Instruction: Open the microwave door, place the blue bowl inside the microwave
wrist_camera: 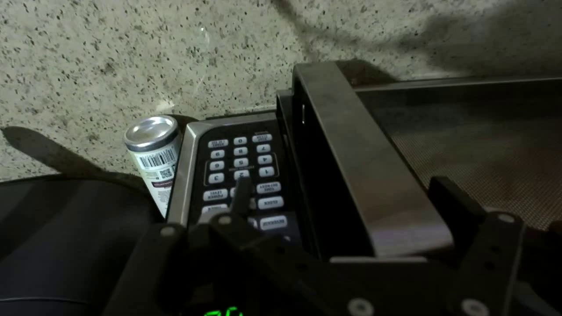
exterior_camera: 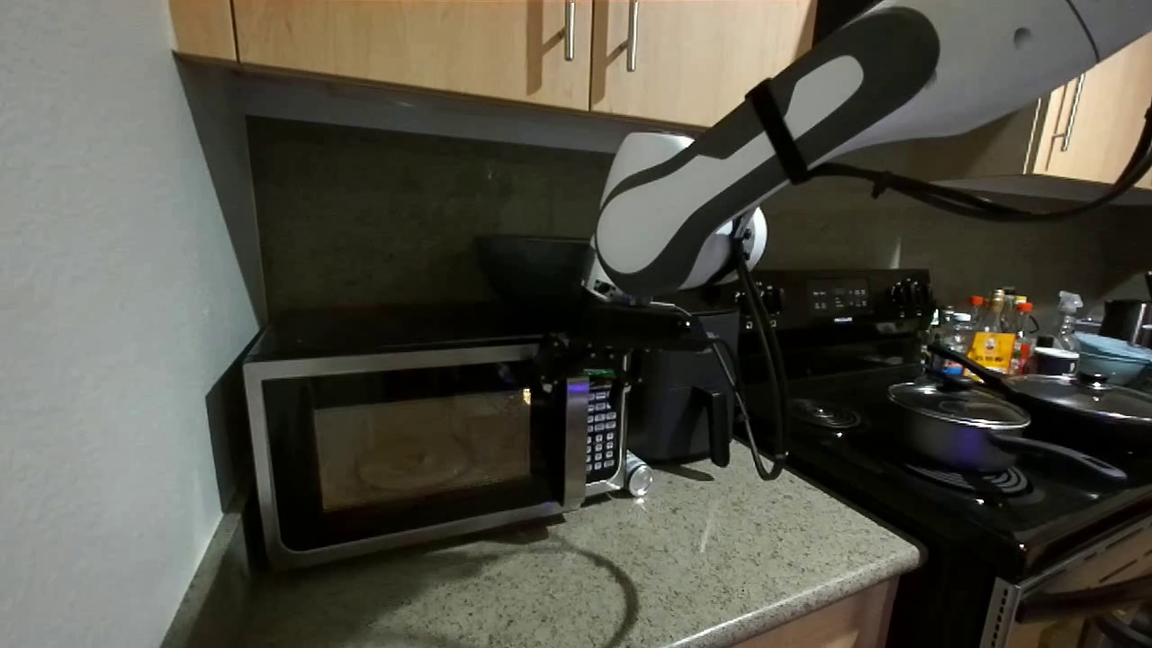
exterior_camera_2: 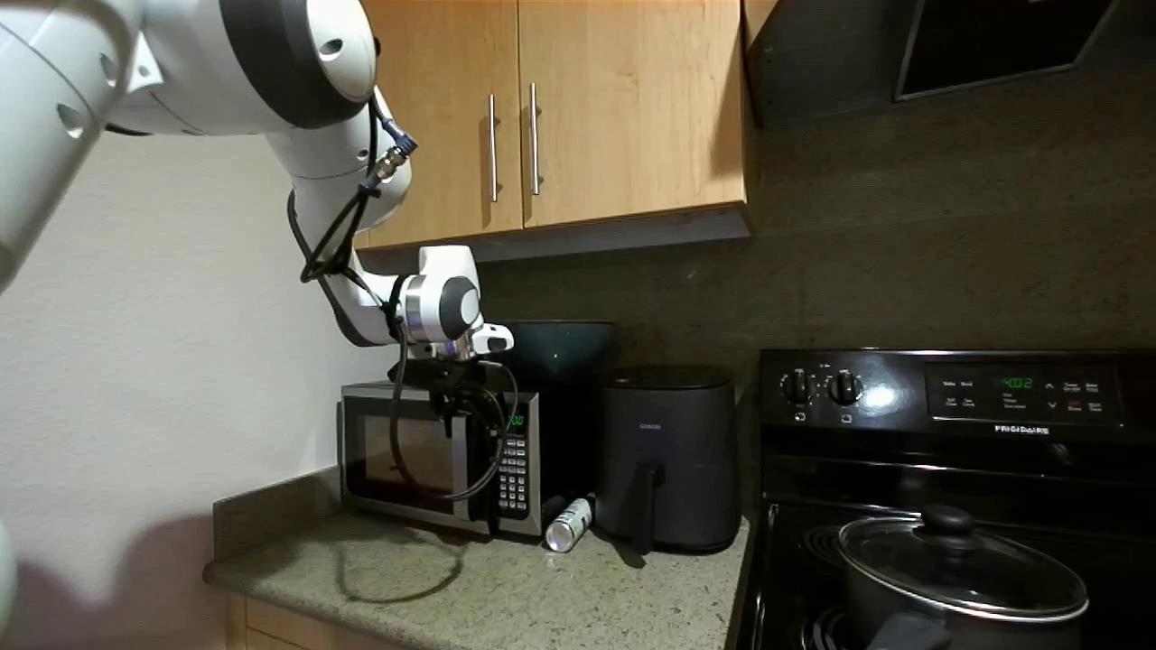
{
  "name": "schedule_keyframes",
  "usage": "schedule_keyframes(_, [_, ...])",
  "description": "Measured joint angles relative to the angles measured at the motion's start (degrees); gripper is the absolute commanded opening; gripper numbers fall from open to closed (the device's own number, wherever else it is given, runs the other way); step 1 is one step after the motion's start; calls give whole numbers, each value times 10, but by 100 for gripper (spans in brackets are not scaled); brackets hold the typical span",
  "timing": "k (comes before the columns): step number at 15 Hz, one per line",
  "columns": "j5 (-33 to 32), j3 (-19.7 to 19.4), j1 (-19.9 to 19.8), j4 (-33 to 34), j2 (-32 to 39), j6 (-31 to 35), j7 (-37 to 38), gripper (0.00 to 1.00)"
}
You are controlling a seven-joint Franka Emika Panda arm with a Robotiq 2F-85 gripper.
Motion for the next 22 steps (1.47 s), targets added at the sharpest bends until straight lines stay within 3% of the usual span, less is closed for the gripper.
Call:
schedule_keyframes(7, [11,-2,1,1,1,24,-1,100])
schedule_keyframes(13, [37,1,0,-33,21,184,-23,100])
schedule_keyframes(15, [47,5,-1,-54,22,235,-30,91])
schedule_keyframes(16, [57,9,-4,-63,21,256,-35,99])
schedule_keyframes(21, [99,41,-30,-77,22,292,-69,100])
schedule_keyframes(22, [103,48,-35,-77,23,292,-74,87])
